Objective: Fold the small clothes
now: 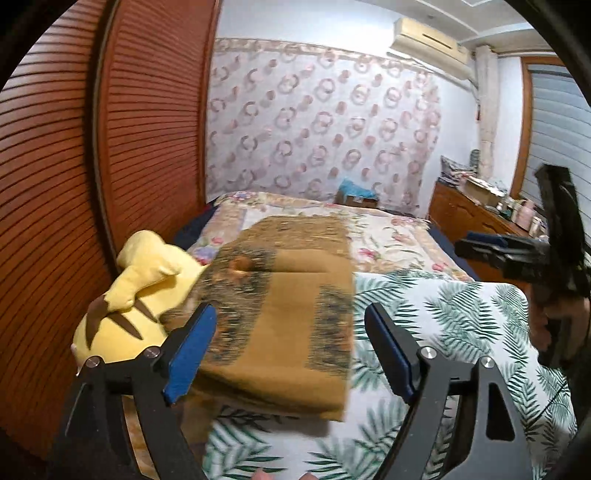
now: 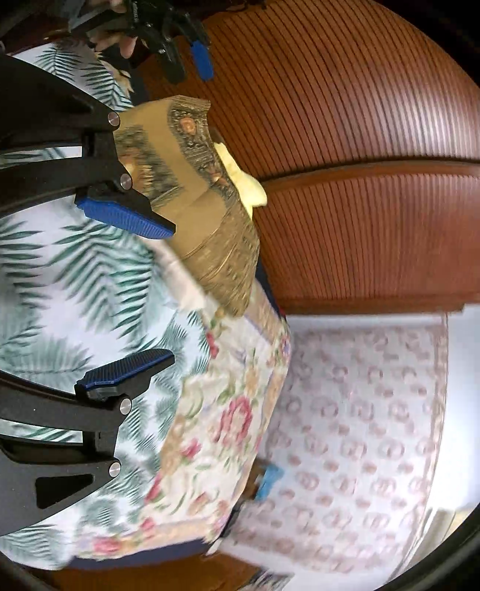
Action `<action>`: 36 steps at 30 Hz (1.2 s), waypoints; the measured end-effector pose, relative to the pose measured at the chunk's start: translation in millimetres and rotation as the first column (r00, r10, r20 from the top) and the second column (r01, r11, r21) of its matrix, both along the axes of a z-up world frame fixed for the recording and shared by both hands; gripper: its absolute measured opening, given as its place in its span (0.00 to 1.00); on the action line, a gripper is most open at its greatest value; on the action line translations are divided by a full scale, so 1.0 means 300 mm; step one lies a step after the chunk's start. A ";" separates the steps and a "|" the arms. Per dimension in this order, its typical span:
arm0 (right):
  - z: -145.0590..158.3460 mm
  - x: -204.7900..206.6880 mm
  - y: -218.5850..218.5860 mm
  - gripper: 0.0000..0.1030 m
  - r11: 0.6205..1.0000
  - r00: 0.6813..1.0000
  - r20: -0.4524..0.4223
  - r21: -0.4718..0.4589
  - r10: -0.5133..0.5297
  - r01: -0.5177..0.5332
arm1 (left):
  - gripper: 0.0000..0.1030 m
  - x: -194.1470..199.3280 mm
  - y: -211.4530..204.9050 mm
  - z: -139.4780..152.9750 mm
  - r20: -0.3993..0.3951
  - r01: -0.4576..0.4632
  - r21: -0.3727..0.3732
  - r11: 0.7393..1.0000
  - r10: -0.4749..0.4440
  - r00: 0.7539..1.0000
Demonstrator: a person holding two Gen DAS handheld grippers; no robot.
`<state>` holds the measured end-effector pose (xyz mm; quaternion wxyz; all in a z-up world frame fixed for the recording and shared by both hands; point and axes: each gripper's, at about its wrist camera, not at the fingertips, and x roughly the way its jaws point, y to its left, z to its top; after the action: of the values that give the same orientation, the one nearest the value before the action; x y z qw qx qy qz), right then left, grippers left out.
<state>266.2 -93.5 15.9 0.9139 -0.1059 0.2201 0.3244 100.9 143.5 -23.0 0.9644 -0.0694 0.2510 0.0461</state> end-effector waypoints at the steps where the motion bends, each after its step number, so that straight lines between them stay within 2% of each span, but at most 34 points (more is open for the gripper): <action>1: -0.001 -0.045 -0.036 0.63 1.000 1.000 0.000 0.014 -0.022 0.022 | 0.81 0.001 -0.027 0.003 0.001 0.017 0.003 1.000 -0.017 1.000; 5: -0.016 -0.179 -0.129 0.70 0.993 0.993 0.018 0.019 -0.115 0.115 | 0.81 0.002 -0.133 0.018 0.014 0.069 0.011 0.998 -0.070 0.997; 12: -0.015 -0.413 -0.262 0.70 0.956 0.956 0.044 0.064 -0.289 0.286 | 0.81 -0.010 -0.317 0.051 0.029 0.152 0.038 0.988 -0.153 0.988; 18: 0.002 -0.603 -0.304 0.70 0.927 0.927 0.078 0.123 -0.366 0.355 | 0.81 -0.033 -0.429 0.111 0.052 0.207 0.042 0.977 -0.209 0.977; 23: 0.011 -0.723 -0.320 0.70 0.911 0.910 0.111 0.158 -0.400 0.381 | 0.81 -0.057 -0.490 0.157 0.067 0.214 0.060 0.975 -0.218 0.974; 31: -0.090 -0.712 -0.275 0.70 0.895 0.896 0.114 0.185 -0.430 0.406 | 0.81 -0.073 -0.517 0.179 0.072 0.221 0.052 0.974 -0.224 0.972; 36: -0.104 -0.712 -0.283 0.70 0.891 0.894 0.106 0.193 -0.435 0.411 | 0.81 -0.078 -0.521 0.177 0.075 0.214 0.054 0.975 -0.218 0.973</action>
<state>52.7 -178.3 -15.3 0.9818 -0.0028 0.1426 0.1255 77.5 -12.8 30.0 0.9743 -0.0215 0.2171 -0.0563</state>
